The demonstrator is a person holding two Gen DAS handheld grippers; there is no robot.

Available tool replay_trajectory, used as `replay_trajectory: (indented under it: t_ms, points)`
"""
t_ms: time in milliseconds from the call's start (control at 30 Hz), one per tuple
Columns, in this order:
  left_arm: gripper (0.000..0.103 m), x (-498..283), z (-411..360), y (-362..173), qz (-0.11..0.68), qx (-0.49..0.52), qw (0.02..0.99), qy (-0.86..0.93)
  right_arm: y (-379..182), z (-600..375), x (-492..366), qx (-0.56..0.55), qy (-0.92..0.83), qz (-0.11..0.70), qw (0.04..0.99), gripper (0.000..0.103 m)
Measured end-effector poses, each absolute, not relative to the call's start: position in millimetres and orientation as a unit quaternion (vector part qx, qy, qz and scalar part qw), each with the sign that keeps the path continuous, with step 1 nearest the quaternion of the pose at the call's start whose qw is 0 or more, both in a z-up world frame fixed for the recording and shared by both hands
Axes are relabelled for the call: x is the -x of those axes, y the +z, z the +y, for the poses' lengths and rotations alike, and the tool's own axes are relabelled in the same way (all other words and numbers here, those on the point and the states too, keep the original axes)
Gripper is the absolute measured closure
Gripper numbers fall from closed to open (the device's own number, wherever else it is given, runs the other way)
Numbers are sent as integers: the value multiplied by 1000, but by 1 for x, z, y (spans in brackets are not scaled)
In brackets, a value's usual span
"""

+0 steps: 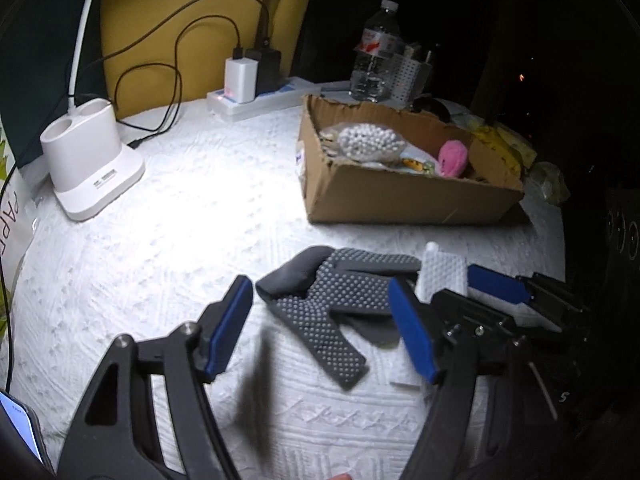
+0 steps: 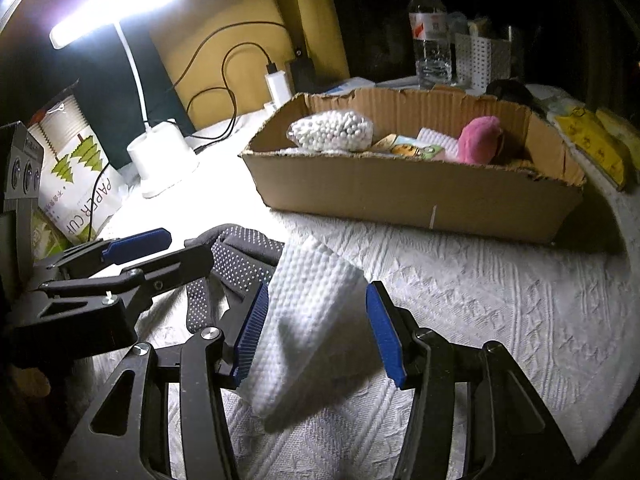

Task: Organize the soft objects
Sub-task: 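Grasp the grey dotted glove with the left tool while the right grasps the white towel, then carry the glove over the box with the left tool while the right carries the towel there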

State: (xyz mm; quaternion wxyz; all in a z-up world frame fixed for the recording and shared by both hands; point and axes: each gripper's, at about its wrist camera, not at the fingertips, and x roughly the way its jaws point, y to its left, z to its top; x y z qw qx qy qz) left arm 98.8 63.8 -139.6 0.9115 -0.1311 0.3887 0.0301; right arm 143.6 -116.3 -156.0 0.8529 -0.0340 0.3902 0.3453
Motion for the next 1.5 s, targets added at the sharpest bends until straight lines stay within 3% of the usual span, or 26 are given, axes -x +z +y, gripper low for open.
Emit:
replay_trajectory:
  t_ms: [67, 200, 233, 1067, 1133, 1167, 1367, 1500]
  points:
    - [31, -100, 64, -141, 392, 129, 910, 32, -159, -114, -144, 34, 351, 396, 848, 62]
    - [31, -103, 61, -143, 397, 123, 909, 31, -161, -115, -143, 31, 361, 397, 843, 92]
    - [31, -104, 60, -143, 399, 120, 909, 31, -160, -117, -143, 31, 363, 395, 843, 94]
    - [32, -136, 5, -163, 441, 26, 897, 29, -139, -205, -171, -27, 318, 354, 879, 96]
    - [42, -136, 4, -163, 440, 25, 898, 21, -139, -208, -172, -31, 319, 353, 879, 96]
    - [58, -136, 4, -163, 441, 25, 897, 19, -138, -209, -172, -32, 319, 352, 879, 96]
    - [79, -133, 4, -157, 429, 31, 903, 11, -132, -213, -174, -32, 321, 345, 881, 96]
    - [81, -128, 0, -149, 413, 33, 910, 3, -125, -212, -173, -30, 321, 338, 884, 96]
